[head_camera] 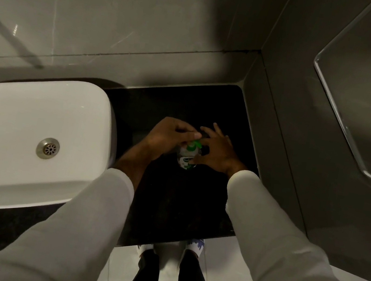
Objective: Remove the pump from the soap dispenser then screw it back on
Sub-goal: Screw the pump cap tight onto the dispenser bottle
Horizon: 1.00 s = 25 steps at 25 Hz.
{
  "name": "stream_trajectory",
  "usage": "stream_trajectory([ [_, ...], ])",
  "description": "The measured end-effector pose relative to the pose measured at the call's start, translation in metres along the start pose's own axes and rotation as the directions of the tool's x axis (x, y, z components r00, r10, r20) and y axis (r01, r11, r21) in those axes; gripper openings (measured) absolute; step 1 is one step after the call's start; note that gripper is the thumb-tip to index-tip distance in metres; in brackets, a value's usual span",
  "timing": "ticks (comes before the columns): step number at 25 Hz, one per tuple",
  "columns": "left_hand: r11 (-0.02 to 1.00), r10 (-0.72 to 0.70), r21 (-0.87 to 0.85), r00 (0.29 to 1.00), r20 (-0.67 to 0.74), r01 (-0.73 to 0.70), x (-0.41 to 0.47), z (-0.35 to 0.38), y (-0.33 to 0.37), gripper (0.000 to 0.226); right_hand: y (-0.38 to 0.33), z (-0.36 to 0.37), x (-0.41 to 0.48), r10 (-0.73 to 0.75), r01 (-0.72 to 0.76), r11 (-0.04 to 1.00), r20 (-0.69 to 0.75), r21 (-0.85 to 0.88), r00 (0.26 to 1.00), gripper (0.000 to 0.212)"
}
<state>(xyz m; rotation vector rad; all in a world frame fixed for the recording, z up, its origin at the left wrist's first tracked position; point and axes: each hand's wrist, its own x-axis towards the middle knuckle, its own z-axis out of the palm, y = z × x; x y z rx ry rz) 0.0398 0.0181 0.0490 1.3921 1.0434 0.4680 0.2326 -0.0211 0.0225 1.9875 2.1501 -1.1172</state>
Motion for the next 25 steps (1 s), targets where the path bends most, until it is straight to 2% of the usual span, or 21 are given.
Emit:
stream_trajectory([
  [3, 0.995, -0.011, 0.101, 0.989, 0.149, -0.004, 0.009, -0.010, 0.010, 0.008, 0.002, 0.002, -0.001, 0.001, -0.001, 1.000, 0.004, 0.008, 1.000, 0.066],
  [6, 0.983, -0.037, 0.181, 0.955, 0.296, -0.018, 0.018, -0.019, 0.018, 0.015, 0.000, 0.003, -0.003, 0.005, -0.005, 1.000, -0.003, 0.000, 1.000, 0.067],
  [11, 0.961, -0.061, 0.273, 0.927, 0.371, -0.047, 0.025, -0.024, 0.020, 0.022, -0.003, 0.004, -0.008, 0.017, -0.016, 0.999, -0.019, 0.037, 1.000, 0.065],
  [15, 0.965, -0.075, 0.261, 0.921, 0.381, -0.029, 0.021, -0.021, 0.014, 0.008, -0.004, 0.009, -0.013, 0.025, -0.023, 0.998, -0.029, 0.062, 0.999, 0.069],
  [21, 0.951, -0.080, 0.308, 0.938, 0.339, -0.030, 0.003, -0.016, 0.011, 0.011, -0.013, 0.015, -0.021, 0.031, -0.029, 0.998, -0.023, 0.061, 0.999, 0.073],
  [24, 0.948, -0.032, 0.315, 0.974, 0.226, -0.042, -0.005, -0.022, 0.022, 0.019, -0.015, 0.008, -0.031, 0.073, -0.072, 0.993, -0.005, 0.097, 0.997, 0.091],
  [25, 0.945, -0.005, 0.322, 0.988, 0.156, -0.046, -0.009, -0.022, 0.027, 0.023, -0.017, 0.007, -0.042, 0.067, -0.057, 0.988, -0.067, 0.142, 0.995, 0.094],
])
